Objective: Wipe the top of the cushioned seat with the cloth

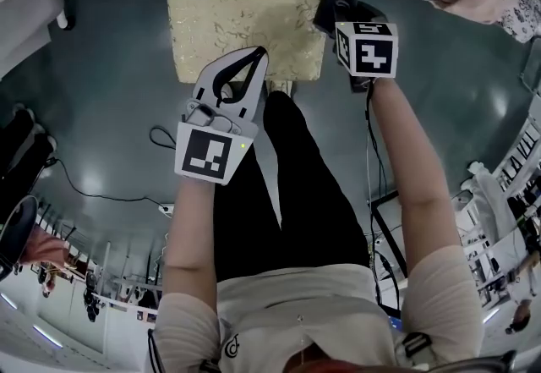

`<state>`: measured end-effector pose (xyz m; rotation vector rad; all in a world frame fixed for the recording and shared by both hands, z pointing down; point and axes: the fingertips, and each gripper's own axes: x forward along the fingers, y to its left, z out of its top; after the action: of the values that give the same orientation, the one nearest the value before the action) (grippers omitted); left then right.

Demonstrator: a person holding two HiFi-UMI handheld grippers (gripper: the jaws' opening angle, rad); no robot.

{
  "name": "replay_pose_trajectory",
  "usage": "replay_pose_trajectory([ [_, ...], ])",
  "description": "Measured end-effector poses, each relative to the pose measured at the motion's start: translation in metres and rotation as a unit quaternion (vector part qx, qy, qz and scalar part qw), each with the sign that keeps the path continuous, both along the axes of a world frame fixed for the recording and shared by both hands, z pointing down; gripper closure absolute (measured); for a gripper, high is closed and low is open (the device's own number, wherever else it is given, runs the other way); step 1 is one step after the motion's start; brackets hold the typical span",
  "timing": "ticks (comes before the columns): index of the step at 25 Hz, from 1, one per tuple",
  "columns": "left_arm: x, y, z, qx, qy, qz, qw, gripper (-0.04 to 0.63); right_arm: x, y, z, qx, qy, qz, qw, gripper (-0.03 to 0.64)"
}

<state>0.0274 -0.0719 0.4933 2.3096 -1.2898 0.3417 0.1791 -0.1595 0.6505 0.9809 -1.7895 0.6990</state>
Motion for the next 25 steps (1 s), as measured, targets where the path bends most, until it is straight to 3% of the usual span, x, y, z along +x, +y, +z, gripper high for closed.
replay_pose_trajectory([
  [9,-0.066,0.03,-0.021,0.006,-0.008,-0.011,0.9999,0.581,-0.092,0.048,-0.04,0.005,-0.056,-0.01,0.998,0.534],
  [18,-0.175,0.076,-0.01,-0.003,-0.022,-0.025,0.9995,0.581,-0.227,0.11,-0.028,-0.023,-0.102,-0.034,0.994,0.534],
  [25,-0.224,0.1,0.006,-0.014,-0.014,-0.022,0.9996,0.581,-0.301,0.131,-0.009,-0.051,-0.126,-0.032,0.99,0.534],
])
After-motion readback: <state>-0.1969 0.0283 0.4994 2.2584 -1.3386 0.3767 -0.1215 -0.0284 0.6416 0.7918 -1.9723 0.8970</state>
